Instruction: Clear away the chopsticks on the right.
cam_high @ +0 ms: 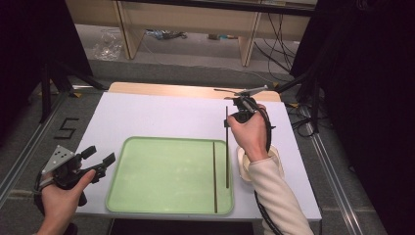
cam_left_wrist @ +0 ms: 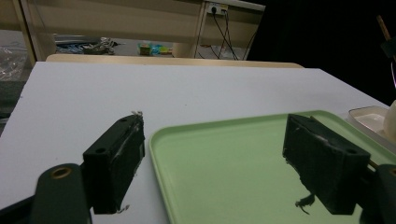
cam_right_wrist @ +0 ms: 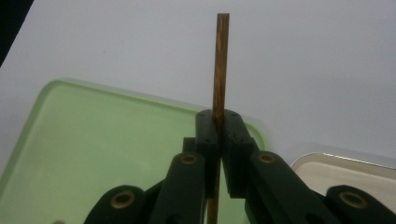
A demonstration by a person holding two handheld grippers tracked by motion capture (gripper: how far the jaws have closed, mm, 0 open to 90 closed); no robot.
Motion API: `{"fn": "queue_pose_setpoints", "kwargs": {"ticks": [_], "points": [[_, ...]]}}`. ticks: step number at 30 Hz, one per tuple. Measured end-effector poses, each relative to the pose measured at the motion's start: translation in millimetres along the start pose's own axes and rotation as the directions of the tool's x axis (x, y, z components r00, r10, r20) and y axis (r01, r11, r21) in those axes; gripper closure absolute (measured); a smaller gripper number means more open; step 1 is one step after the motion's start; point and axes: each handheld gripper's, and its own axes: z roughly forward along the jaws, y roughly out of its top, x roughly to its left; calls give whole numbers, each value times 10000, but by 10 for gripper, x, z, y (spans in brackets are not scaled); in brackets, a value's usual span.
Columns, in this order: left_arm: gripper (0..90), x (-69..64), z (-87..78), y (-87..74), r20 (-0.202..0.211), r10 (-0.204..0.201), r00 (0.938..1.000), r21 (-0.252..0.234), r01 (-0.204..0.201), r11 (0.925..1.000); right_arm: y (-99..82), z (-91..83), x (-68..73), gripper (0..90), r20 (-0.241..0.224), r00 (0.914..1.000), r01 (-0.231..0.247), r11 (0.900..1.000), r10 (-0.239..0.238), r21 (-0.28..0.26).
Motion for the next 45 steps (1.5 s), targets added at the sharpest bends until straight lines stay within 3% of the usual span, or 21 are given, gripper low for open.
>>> {"fn": "queue_pose_setpoints", "kwargs": {"ticks": [2,6,7,8,9,14,15,18,20,26,28,32,37,38,39,40,41,42,43,45], "points": [[207,-5,1,-1,6,-12,10000,5,12,10000,-3,-9,20,874,-43,9998,-217,9998,218,34],[209,-4,-5,2,28,-10,10000,-14,10,10000,-3,-10,18,874,64,9998,-210,9997,209,114],[209,-3,-7,4,22,-10,10000,-37,10,10000,-2,1,-2,874,35,10000,6,10000,-7,98],[209,0,-7,5,15,-11,10000,-55,11,10000,-2,-1,11,874,55,9998,-185,9997,184,186],[210,0,-6,5,12,0,10000,-60,0,10000,-1,4,3,874,85,10000,-50,9998,48,167],[209,-12,-5,1,71,-117,9999,-4,117,9999,-6,30,5,874,111,9996,-247,9987,243,445],[210,-12,-6,1,63,-115,9999,0,115,9999,-7,46,-20,874,111,9999,74,9992,-78,381],[210,-15,-9,-1,57,-121,9999,18,121,9999,-9,51,17,874,202,9986,-507,9969,496,596],[210,-15,-7,0,72,-116,9999,13,116,9999,-11,67,2,874,137,9994,-317,9977,309,606],[212,-12,2,-5,91,-156,9998,55,156,9999,-10,92,20,874,130,9986,-518,9950,508,856],[212,-11,-2,-3,93,-138,9999,53,138,9999,-12,109,-7,874,75,9996,-275,9964,270,803],[213,-14,-9,-2,92,-121,9999,35,121,9999,-19,111,27,874,170,9980,-631,9920,616,1092],[215,-13,-4,-3,87,-133,9999,59,132,9999,-25,152,23,874,223,9980,-610,9883,584,1400],[215,-10,-4,-3,90,-132,9999,63,132,9999,-21,169,30,874,298,9966,-808,9859,772,1467],[215,-9,-3,-4,93,-134,9999,64,134,9999,-21,185,5,874,240,9984,-539,9880,510,1449],[215,-8,-3,-5,94,-136,9999,62,135,9999,-23,206,6,874,295,9975,-670,9875,635,1428],[216,-8,-4,-5,95,-134,9999,64,133,9999,-28,226,-18,874,216,9989,-447,9896,421,1366],[216,-10,-5,-5,93,-130,9999,72,129,9999,-24,222,4,874,330,9963,-837,9820,792,1692],[216,-12,-5,-5,101,-124,9999,75,123,9999,-28,238,-13,874,304,9978,-630,9841,587,1662],[216,-15,-5,-4,116,-108,9999,64,107,9999,-33,249,10,874,364,9957,-905,9784,852,1859]]}}
